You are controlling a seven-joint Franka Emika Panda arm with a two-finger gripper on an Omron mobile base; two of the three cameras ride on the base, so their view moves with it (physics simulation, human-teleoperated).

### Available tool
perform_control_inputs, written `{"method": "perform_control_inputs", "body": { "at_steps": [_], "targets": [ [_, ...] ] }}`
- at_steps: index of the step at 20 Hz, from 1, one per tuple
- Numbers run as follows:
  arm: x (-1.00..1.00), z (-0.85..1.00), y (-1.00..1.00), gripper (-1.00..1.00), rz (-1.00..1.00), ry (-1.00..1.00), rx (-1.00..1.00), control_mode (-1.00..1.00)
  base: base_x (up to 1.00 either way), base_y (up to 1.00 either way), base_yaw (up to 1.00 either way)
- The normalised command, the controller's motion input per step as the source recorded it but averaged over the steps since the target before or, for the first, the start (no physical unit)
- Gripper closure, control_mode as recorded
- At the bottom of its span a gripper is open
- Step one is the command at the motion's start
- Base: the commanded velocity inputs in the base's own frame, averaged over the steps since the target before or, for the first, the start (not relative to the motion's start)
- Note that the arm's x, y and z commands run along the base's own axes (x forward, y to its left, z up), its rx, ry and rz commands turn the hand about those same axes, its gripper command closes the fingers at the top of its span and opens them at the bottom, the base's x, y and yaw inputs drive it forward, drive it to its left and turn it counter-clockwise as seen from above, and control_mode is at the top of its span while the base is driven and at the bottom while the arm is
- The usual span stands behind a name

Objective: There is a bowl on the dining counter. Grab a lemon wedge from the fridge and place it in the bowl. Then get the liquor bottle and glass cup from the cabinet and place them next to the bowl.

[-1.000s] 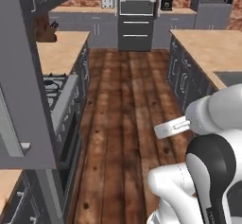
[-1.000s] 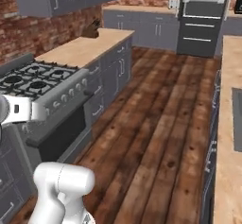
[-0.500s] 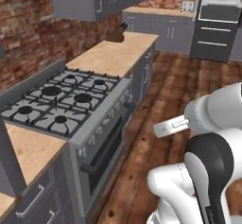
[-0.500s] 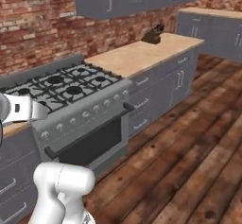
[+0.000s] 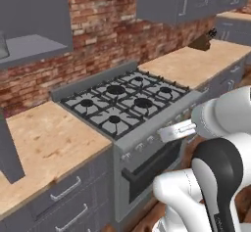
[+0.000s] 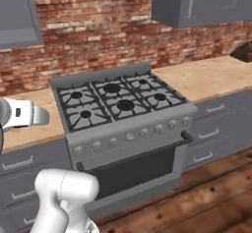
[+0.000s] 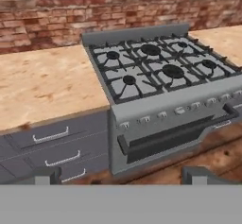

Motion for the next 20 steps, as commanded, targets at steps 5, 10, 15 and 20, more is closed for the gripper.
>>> {"method": "perform_control_inputs", "body": {
  "at_steps": [5,10,15,20],
  "targets": [
    [0.0,0.0,0.0,-1.0,0.0,0.0,0.0,1.0,0.66,0.02,0.63],
    [0.0,0.0,0.0,-1.0,0.0,0.0,0.0,1.0,0.71,0.02,0.6],
    [0.0,0.0,0.0,-1.0,0.0,0.0,0.0,1.0,0.8,0.03,0.48],
    [0.0,0.0,0.0,-1.0,0.0,0.0,0.0,1.0,0.14,0.09,0.03]
  ]
}}
